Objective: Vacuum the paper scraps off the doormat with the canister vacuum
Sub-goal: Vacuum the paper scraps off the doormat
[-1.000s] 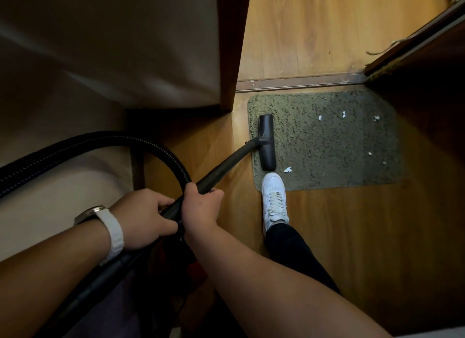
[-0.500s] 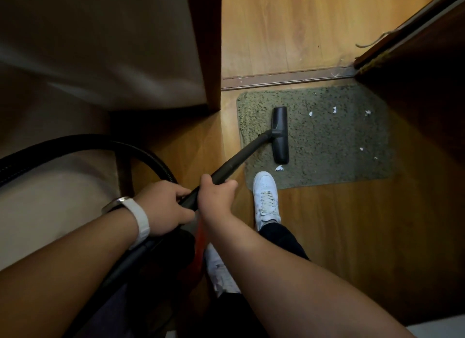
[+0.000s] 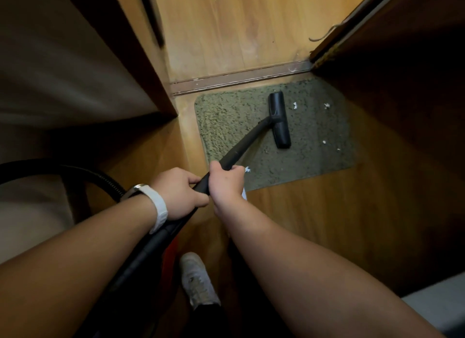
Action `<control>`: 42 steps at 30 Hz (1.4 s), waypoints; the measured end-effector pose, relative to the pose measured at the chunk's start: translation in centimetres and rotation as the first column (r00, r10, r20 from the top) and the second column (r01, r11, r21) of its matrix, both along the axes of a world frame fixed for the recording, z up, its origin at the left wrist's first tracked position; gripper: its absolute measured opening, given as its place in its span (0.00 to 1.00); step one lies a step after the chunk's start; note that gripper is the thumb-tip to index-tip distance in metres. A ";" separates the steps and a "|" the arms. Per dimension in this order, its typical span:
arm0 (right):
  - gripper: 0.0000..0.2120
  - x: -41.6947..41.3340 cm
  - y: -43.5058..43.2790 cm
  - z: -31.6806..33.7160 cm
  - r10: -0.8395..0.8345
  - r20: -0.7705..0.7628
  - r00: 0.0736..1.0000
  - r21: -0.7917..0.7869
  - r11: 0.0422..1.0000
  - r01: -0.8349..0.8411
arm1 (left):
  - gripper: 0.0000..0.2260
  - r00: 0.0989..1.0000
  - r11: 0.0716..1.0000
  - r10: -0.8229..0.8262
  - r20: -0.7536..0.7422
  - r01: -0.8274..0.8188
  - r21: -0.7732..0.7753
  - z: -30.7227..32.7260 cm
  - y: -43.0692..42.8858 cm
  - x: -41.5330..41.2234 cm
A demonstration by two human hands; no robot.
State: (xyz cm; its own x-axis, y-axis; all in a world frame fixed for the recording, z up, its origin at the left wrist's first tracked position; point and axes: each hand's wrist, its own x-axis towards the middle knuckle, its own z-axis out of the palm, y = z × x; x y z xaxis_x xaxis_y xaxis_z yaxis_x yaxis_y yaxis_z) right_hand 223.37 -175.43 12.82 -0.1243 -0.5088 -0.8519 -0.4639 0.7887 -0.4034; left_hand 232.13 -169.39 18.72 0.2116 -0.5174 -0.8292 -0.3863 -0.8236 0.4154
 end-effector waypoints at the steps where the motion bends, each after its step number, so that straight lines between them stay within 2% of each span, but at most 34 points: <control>1: 0.23 -0.3 -0.8 -0.2 -0.010 -0.001 1.000 -0.004 1.000 0.010 | 0.09 1.000 1.000 -0.013 0.002 0.013 0.002 -0.1 -0.9 -0.2; 13: 0.21 -3.0 -8.8 -1.4 -0.046 -0.028 0.999 -0.019 0.999 0.046 | 0.07 0.998 0.999 -0.052 -0.024 0.052 -0.009 -0.9 -9.2 -3.2; 16: 0.24 -4.0 -10.9 -1.6 -0.061 -0.027 0.998 -0.045 0.997 0.060 | 0.08 0.997 0.998 -0.052 -0.053 0.051 -0.030 -1.1 -11.2 -4.3; 18: 0.25 -4.8 -12.3 -1.8 -0.060 -0.038 0.997 -0.056 0.997 0.058 | 0.03 0.996 0.997 -0.067 -0.066 0.065 -0.029 -1.3 -12.6 -4.9; 20: 0.24 -5.5 -13.5 -2.1 -0.057 -0.045 0.997 -0.054 0.997 0.055 | 0.12 0.991 0.994 -0.108 -0.084 0.105 -0.038 -1.5 -13.7 -5.5; 21: 0.24 -5.9 -14.0 -2.3 -0.057 -0.048 0.997 -0.056 0.997 0.054 | 0.13 0.989 0.992 -0.124 -0.086 0.120 -0.043 -1.8 -14.1 -5.7; 23: 0.24 -6.2 -14.7 -2.4 -0.051 -0.058 0.997 -0.062 0.997 0.047 | 0.08 0.988 0.991 -0.131 -0.082 0.127 -0.050 -2.2 -14.7 -6.1; 25: 0.25 -6.2 -14.9 -2.4 -0.060 -0.056 0.997 -0.059 0.997 0.056 | 0.13 0.989 0.992 -0.123 -0.087 0.119 -0.049 -2.5 -14.9 -6.1; 33: 0.23 -5.4 -13.0 -1.9 -0.063 -0.021 0.998 -0.018 0.998 0.063 | 0.08 0.987 0.987 -0.157 -0.036 0.157 -0.020 -2.3 -13.0 -4.8; 42: 0.24 -3.0 -8.6 -0.3 -0.023 0.010 1.000 0.039 0.999 0.023 | 0.23 0.975 0.980 -0.200 0.098 0.201 0.000 -0.8 -8.9 -2.9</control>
State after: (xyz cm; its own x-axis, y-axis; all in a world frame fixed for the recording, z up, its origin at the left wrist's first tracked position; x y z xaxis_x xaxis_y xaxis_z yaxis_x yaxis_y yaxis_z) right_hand 220.41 -184.02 12.50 -0.1263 -0.4727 -0.8721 -0.4410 0.8143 -0.3775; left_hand 229.22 -178.34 17.95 0.1815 -0.5657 -0.8044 -0.5822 -0.7211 0.3757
